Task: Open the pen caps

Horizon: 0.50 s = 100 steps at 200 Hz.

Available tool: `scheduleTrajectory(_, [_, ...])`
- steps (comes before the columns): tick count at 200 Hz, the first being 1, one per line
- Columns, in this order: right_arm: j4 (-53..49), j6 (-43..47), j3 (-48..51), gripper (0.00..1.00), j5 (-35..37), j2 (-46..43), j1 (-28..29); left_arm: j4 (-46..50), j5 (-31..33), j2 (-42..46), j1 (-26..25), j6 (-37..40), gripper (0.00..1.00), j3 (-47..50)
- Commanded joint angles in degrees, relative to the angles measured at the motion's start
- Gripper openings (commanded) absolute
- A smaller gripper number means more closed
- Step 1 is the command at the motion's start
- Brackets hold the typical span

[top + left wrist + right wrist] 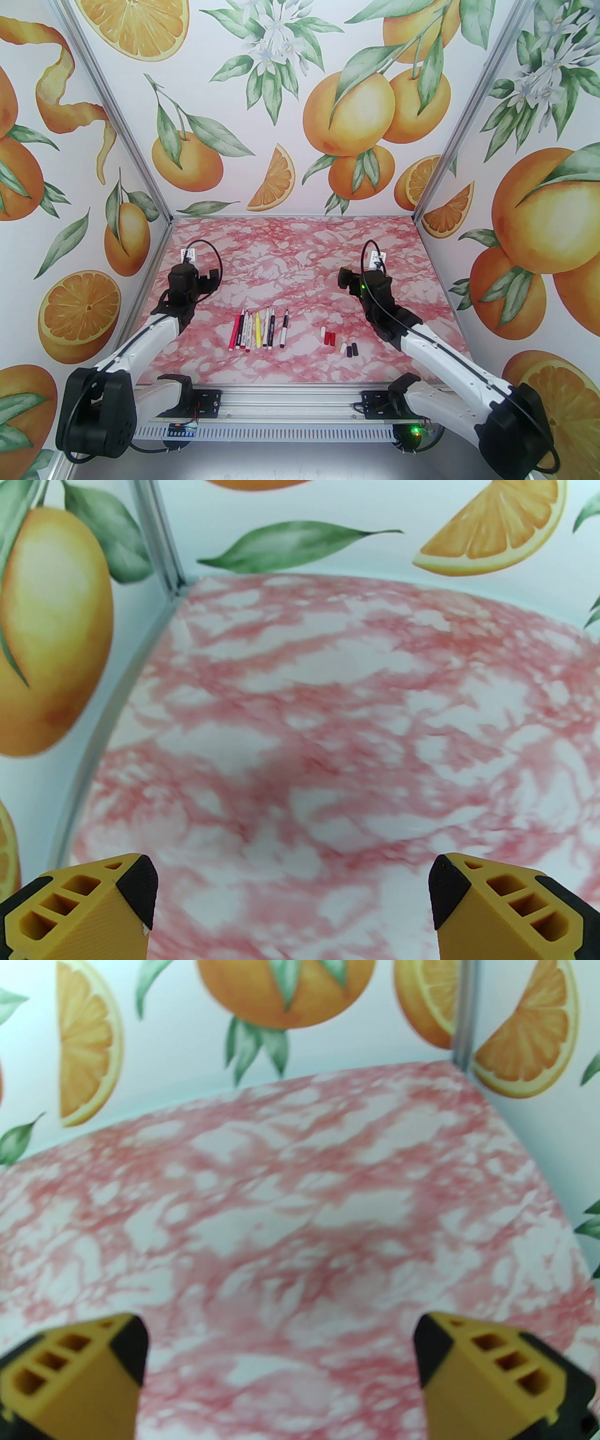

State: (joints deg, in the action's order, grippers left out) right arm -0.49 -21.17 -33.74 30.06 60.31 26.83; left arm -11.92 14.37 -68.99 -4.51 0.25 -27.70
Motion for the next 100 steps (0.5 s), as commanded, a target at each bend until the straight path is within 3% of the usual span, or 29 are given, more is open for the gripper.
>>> scheduleTrajectory(1, [7.5, 5.2, 2.5, 1.00, 5.9, 1.4, -1.5, -15.0, -1.1, -4.0, 0.3, 8.8, 1.00, 1.9])
scheduleTrajectory(35, [9.5, 9.0, 2.5, 1.00, 8.9, 5.1, -4.4, -31.4, -2.8, -11.3, 0.4, 10.0, 1.00, 5.8])
scheduleTrajectory(75, [14.8, 13.3, 4.3, 1.00, 10.8, 9.2, -7.2, -32.7, -6.6, -13.3, 0.5, 11.3, 1.00, 4.9])
scheduleTrajectory(100, [21.5, 13.8, 6.9, 1.00, 8.8, 11.9, -9.5, -39.7, -11.6, -13.9, 0.4, 10.5, 1.00, 7.4])
